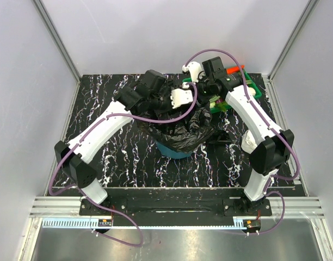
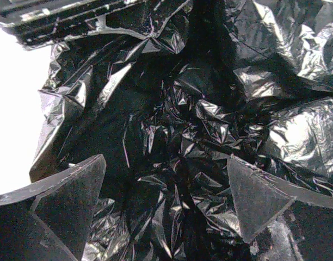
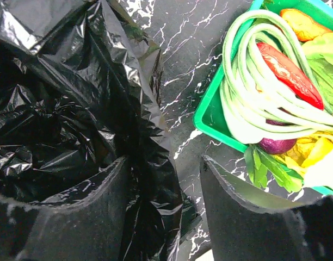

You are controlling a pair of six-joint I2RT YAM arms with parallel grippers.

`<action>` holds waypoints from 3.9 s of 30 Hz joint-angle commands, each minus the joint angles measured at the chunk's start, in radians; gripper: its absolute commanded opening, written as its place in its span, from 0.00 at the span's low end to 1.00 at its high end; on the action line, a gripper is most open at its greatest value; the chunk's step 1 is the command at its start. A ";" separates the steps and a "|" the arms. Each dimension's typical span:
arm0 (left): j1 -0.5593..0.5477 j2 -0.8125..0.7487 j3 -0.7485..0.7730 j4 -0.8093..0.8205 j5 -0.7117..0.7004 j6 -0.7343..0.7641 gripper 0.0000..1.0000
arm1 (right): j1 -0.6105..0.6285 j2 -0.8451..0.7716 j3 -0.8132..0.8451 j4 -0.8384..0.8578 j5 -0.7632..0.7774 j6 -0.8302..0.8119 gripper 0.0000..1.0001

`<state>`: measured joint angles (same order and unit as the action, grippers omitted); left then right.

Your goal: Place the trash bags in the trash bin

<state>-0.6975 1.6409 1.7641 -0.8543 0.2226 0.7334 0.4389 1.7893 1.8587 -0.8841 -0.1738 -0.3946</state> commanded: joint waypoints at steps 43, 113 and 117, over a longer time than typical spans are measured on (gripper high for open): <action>0.090 -0.059 0.133 0.144 0.142 -0.318 0.99 | -0.061 -0.507 -0.125 -0.210 -0.248 0.014 0.87; -0.046 0.272 0.068 -0.037 0.267 0.093 0.96 | -0.065 -0.591 -0.684 -0.023 -0.262 -0.107 0.00; -0.043 0.272 0.046 -0.006 0.273 0.083 0.96 | -0.065 -0.605 -0.693 -0.021 -0.277 -0.119 0.00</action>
<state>-0.7204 1.8946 1.8393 -0.8761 0.4461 0.7853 0.3767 1.2243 1.1538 -1.0180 -0.4183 -0.5163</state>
